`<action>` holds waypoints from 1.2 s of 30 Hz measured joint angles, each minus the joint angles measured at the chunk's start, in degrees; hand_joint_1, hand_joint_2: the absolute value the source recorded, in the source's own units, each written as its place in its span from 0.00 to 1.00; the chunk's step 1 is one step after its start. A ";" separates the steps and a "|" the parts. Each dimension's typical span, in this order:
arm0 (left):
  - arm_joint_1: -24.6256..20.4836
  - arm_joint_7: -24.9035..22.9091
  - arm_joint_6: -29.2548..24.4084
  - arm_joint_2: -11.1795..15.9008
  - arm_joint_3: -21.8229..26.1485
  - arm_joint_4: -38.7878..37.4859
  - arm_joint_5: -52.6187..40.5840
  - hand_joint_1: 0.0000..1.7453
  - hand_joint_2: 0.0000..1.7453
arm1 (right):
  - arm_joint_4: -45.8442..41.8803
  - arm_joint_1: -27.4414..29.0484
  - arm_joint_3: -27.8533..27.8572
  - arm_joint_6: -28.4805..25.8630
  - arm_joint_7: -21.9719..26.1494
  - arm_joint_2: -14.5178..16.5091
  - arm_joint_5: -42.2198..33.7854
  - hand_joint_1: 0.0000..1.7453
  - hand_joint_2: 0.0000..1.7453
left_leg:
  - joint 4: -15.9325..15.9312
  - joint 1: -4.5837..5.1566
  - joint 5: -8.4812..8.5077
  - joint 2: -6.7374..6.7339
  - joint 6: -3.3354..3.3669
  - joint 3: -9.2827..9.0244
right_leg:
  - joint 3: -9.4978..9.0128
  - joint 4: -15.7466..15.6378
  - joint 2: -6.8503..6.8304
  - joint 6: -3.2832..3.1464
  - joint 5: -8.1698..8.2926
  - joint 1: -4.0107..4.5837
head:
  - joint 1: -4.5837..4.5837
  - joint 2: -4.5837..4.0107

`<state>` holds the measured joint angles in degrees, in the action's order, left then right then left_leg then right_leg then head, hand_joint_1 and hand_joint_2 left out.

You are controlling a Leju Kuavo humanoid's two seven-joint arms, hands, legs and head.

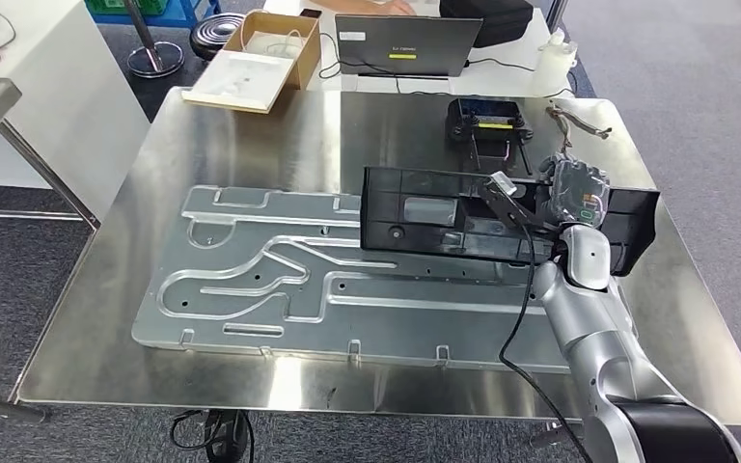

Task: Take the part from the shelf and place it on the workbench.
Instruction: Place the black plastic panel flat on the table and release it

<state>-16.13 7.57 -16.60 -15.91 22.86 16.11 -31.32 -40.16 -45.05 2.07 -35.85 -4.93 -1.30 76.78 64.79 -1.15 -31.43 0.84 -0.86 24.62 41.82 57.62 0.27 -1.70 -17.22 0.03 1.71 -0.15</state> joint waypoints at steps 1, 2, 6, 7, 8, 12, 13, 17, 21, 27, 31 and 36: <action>-0.09 0.00 0.01 0.01 0.00 0.00 0.00 0.00 0.00 | 0.01 0.11 -0.01 0.00 0.02 0.09 0.02 1.00 1.00 | 3.63 -0.04 0.23 -0.13 -0.24 2.38 | -0.91 -0.48 -0.12 -0.26 -0.46 -0.19 | 0.01 0.00; -0.13 -0.01 0.01 0.04 0.00 0.00 0.00 0.00 0.00 | 0.03 0.20 -0.02 0.01 0.04 0.20 0.04 1.00 1.00 | 6.58 -0.06 -0.79 -0.24 -0.42 4.72 | -1.69 -0.73 -0.17 -0.41 -1.00 -0.25 | 0.00 0.00; -0.11 0.01 0.04 0.19 0.00 0.00 0.09 0.00 0.00 | 0.21 0.80 -0.04 0.01 0.08 0.49 0.04 1.00 1.00 | 7.31 -0.13 -6.50 -0.44 -1.00 10.38 | -4.08 -0.58 -0.01 -0.14 -3.23 -0.40 | 0.00 0.00; -0.11 0.11 0.10 0.20 0.00 0.00 0.25 0.00 0.00 | 0.24 0.95 -0.04 0.00 0.08 0.53 0.04 1.00 1.00 | 4.43 -0.16 -4.04 -0.47 -1.12 10.35 | -4.55 -0.38 0.01 0.05 -3.73 -0.43 | 0.00 0.00; -0.11 0.22 0.15 0.21 0.00 0.00 0.42 0.00 0.25 | 0.25 1.06 -0.04 0.00 0.07 0.58 0.04 0.75 0.75 | 0.76 -0.18 -0.41 -0.52 -1.12 9.92 | -4.92 -0.12 0.03 0.31 -4.20 -0.48 | 0.00 0.00; 0.01 0.45 0.02 0.23 -0.02 0.00 0.62 0.00 0.25 | 0.29 1.08 0.02 -0.07 -0.08 0.55 -0.02 0.00 0.00 | -5.34 0.17 5.12 -0.82 0.43 9.63 | -4.95 0.65 0.23 1.62 -5.05 -0.32 | -0.01 0.00; 0.08 0.69 0.12 0.22 -0.02 0.00 0.80 0.00 0.00 | 0.29 1.05 0.04 -0.10 -0.11 0.49 -0.07 0.00 0.00 | -5.48 0.16 5.49 -0.87 1.05 9.56 | -4.86 0.63 0.28 1.96 -5.10 -0.29 | -0.01 0.00; -0.06 1.60 1.25 0.09 0.03 0.00 2.35 0.00 0.00 | 0.31 1.30 0.04 -0.10 -0.05 0.04 -0.23 0.00 0.00 | -6.05 -0.03 6.37 -1.06 2.33 9.25 | -2.31 6.48 0.03 3.01 -8.97 -0.54 | -0.02 0.00; 0.08 0.86 0.93 0.06 0.03 0.00 1.90 0.00 0.00 | 0.51 1.78 0.04 -0.05 -0.08 -0.09 -0.32 0.00 0.00 | -6.03 0.10 6.10 -0.89 2.58 9.19 | 2.75 16.29 0.00 3.38 -11.96 -0.80 | -0.01 0.00; -0.11 0.43 0.88 0.01 -0.02 0.00 1.53 0.00 0.00 | 0.67 1.78 0.01 -0.04 -0.09 -0.28 -0.27 0.00 0.00 | -6.11 0.43 5.09 -0.65 1.37 8.43 | -4.59 1.09 0.05 2.29 -5.77 -0.32 | -0.01 0.00; -0.19 0.31 0.88 -0.04 -0.02 0.00 1.37 0.00 0.00 | 0.67 1.82 -0.11 -0.03 0.05 -0.26 -0.08 0.00 0.00 | -5.25 0.48 3.79 -0.71 0.18 8.33 | -5.45 0.39 -0.14 1.14 -6.06 -0.57 | 0.01 0.00; -0.06 0.00 0.96 0.00 -0.02 0.00 1.43 0.00 0.00 | 0.85 2.04 -0.35 0.01 -0.03 -0.22 0.14 0.00 0.00 | 9.59 0.47 -1.45 -0.76 0.04 16.15 | -6.11 0.25 -0.32 0.20 -6.51 -0.26 | 0.00 0.00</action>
<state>-16.19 7.57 -15.64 -15.91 22.84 16.11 -29.89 -39.30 -43.01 1.72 -35.85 -4.96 -1.52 76.93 74.38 -0.68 -32.87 0.08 -0.82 40.77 35.71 57.87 -0.05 -1.51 -23.73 -0.23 1.70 -0.15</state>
